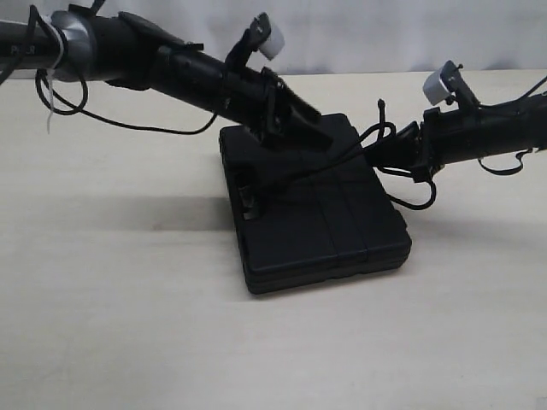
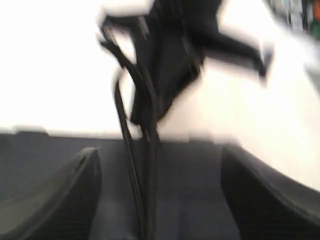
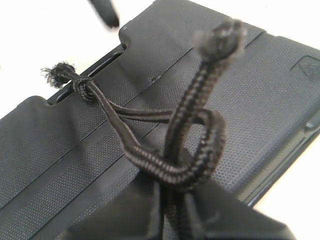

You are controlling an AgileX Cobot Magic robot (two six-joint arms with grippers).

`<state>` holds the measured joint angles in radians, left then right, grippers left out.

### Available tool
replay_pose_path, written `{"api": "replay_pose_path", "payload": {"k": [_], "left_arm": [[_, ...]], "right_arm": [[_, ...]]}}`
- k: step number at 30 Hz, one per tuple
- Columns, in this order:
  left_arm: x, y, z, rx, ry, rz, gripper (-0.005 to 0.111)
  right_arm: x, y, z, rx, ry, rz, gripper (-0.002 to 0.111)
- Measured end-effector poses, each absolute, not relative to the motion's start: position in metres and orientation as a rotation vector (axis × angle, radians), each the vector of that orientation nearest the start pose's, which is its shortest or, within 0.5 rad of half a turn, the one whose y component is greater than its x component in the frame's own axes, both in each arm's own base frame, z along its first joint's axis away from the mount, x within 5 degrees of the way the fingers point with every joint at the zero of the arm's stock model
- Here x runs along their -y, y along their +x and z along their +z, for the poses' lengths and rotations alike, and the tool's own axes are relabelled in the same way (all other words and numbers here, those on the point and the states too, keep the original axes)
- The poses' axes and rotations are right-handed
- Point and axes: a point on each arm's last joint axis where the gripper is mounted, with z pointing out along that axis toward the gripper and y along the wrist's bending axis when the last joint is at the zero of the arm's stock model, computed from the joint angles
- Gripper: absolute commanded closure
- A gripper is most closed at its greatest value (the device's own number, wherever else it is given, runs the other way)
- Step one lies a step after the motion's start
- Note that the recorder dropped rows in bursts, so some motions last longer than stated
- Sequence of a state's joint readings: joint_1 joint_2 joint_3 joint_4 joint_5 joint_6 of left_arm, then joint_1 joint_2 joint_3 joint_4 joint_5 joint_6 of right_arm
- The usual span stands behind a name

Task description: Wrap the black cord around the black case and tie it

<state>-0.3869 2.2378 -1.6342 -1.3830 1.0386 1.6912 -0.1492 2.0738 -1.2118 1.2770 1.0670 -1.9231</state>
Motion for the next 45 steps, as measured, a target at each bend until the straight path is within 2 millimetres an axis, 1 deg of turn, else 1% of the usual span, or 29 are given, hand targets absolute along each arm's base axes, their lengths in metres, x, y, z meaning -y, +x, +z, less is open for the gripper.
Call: {"api": "replay_pose_path", "payload": {"k": [2,4,7,8,12,14,19,23,24,27,33,35,38,43,45], "left_arm": [[0.251,0.409,0.189,-1.674,1.187,-1.15,0.044],[0.261,0.409,0.195,-1.607,1.141,-1.134,0.044],[0.279,0.404,0.197,-1.55,1.133,-1.084,0.044],[0.289,0.399,0.197,-1.539,1.15,-1.062,0.044],[0.316,0.388,0.191,-1.586,1.165,-0.939,0.044],[0.326,0.384,0.188,-1.616,1.162,-0.878,0.044],[0.335,0.382,0.183,-1.669,1.14,-0.766,0.044],[0.333,0.386,0.18,-1.714,1.108,-0.671,0.045],[0.333,0.387,0.18,-1.717,1.105,-0.663,0.049],[0.333,0.387,0.18,-1.718,1.102,-0.664,0.066],[0.336,0.384,0.179,-1.704,1.119,-0.706,0.107],[0.337,0.385,0.167,-1.727,1.124,-0.71,0.107],[0.337,0.385,0.159,-1.74,1.13,-0.717,0.107],[0.337,0.385,0.161,-1.727,1.136,-0.737,0.107],[0.334,0.385,0.169,-1.705,1.136,-0.753,0.107]], "right_arm": [[-0.019,0.387,0.145,-2.01,-1.013,0.87,0.104],[-0.019,0.387,0.145,-2.01,-1.013,0.87,0.104],[-0.019,0.387,0.145,-2.01,-1.013,0.87,0.104],[-0.019,0.387,0.145,-2.01,-1.013,0.87,0.104],[-0.019,0.386,0.145,-2.003,-1.019,0.875,0.104],[-0.02,0.386,0.146,-1.991,-1.022,0.89,0.104],[-0.021,0.386,0.147,-1.98,-1.029,0.896,0.104],[-0.021,0.385,0.147,-1.977,-1.028,0.9,0.104],[-0.021,0.385,0.147,-1.976,-1.029,0.899,0.104],[-0.021,0.385,0.147,-1.976,-1.03,0.899,0.104],[-0.021,0.386,0.147,-1.975,-1.028,0.899,0.104],[-0.021,0.385,0.147,-1.974,-1.032,0.903,0.104],[-0.021,0.385,0.147,-1.975,-1.033,0.906,0.104],[-0.02,0.383,0.144,-1.99,-1.073,0.895,0.104],[-0.019,0.383,0.143,-2.017,-1.069,0.871,0.1]]}}
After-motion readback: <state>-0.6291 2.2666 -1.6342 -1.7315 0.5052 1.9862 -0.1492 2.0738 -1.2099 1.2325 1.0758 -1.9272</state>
